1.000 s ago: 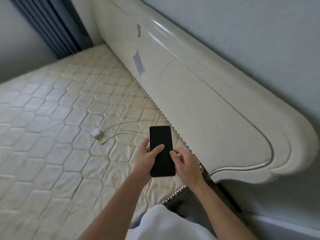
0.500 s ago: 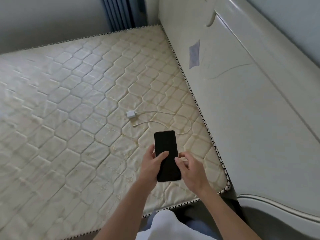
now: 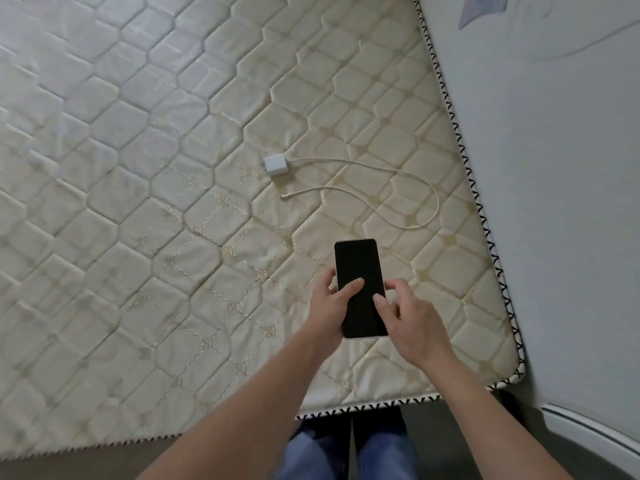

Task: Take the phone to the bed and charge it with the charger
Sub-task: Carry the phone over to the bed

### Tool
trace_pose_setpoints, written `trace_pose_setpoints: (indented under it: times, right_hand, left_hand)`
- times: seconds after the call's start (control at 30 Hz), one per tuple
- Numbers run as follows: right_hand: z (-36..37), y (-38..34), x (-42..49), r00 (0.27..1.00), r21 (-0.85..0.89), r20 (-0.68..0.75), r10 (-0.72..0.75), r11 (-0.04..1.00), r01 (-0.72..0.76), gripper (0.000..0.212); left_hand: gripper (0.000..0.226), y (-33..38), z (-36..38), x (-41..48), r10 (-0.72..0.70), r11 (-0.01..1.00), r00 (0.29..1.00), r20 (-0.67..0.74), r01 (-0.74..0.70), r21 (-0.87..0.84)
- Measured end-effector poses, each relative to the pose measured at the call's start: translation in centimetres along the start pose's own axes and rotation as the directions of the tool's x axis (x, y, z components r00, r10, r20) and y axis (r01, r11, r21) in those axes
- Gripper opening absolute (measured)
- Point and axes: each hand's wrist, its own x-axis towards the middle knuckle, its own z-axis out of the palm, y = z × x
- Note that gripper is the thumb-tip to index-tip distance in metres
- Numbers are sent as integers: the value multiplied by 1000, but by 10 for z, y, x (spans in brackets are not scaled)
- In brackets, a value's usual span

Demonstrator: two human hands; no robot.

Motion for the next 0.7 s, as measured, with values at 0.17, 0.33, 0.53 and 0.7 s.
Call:
trace_pose_setpoints:
  times: [0.17, 0.33, 0.53, 0.7]
  right_hand:
    - [37, 61, 62, 996, -112, 91, 5, 994, 5, 39]
    - [67, 122, 98, 994, -196, 105, 35, 980, -14, 39]
    - [97, 182, 110, 998, -482, 65, -10, 875, 40, 55]
    - [111, 202, 105, 996, -588, 94, -10, 806, 63, 71]
  left_hand:
    - [36, -48, -10, 95, -27, 999, 995, -94, 29, 14]
    - [43, -82, -19, 169, -8, 989, 981, -196, 37, 142]
    - [27, -100, -12, 210, 137, 926, 959, -246, -36, 376]
    - [22, -105, -11, 216, 372, 748, 892, -257, -124, 652]
